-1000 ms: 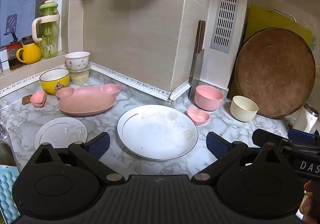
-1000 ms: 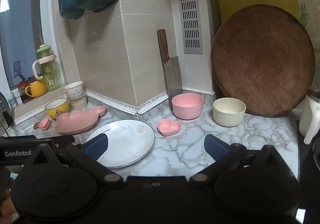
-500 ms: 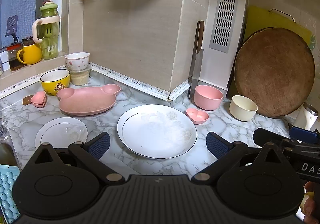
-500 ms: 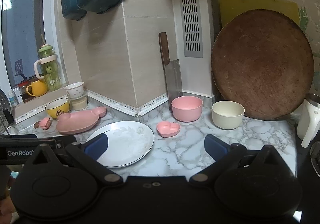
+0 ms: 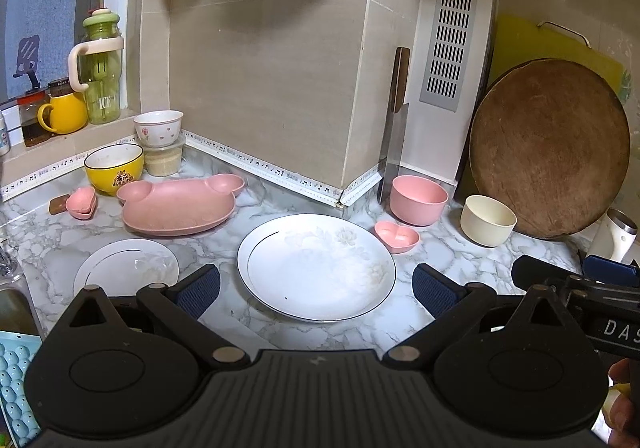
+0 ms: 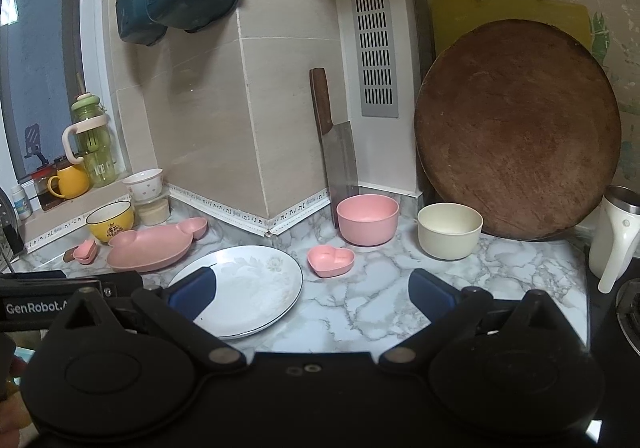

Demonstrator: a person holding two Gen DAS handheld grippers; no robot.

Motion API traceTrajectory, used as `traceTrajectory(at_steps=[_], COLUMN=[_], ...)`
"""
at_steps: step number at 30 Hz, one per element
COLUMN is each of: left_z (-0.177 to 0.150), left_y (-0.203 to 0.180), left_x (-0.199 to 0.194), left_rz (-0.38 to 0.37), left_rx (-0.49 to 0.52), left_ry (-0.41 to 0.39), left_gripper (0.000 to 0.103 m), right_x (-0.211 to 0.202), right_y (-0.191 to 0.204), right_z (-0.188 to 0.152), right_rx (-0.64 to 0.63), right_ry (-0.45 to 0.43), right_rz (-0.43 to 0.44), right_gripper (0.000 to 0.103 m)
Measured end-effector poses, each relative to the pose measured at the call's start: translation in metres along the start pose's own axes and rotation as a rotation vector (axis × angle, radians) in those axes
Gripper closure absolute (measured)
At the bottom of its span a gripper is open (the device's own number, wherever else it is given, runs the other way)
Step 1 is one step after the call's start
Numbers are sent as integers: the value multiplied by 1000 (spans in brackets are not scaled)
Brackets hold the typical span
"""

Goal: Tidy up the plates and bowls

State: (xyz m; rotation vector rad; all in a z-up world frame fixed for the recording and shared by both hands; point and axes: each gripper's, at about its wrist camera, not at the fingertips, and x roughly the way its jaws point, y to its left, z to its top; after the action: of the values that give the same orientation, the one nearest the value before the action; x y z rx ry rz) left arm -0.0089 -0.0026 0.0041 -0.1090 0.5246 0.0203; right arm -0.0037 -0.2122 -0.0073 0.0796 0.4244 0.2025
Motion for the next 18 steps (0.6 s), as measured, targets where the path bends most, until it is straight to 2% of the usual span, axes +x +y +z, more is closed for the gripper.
traceTrajectory(at_steps=[18], left_z=[2], left_y=[-1], left_x=[-4], left_rz=[-14], left_rx=[7], left_ry=[-33], left_gripper=[0], right_x=[1], right_y=[1], right_z=[1], right_rx=[-7], right_ry=[-29], right_rz=[-10], right_gripper=[0])
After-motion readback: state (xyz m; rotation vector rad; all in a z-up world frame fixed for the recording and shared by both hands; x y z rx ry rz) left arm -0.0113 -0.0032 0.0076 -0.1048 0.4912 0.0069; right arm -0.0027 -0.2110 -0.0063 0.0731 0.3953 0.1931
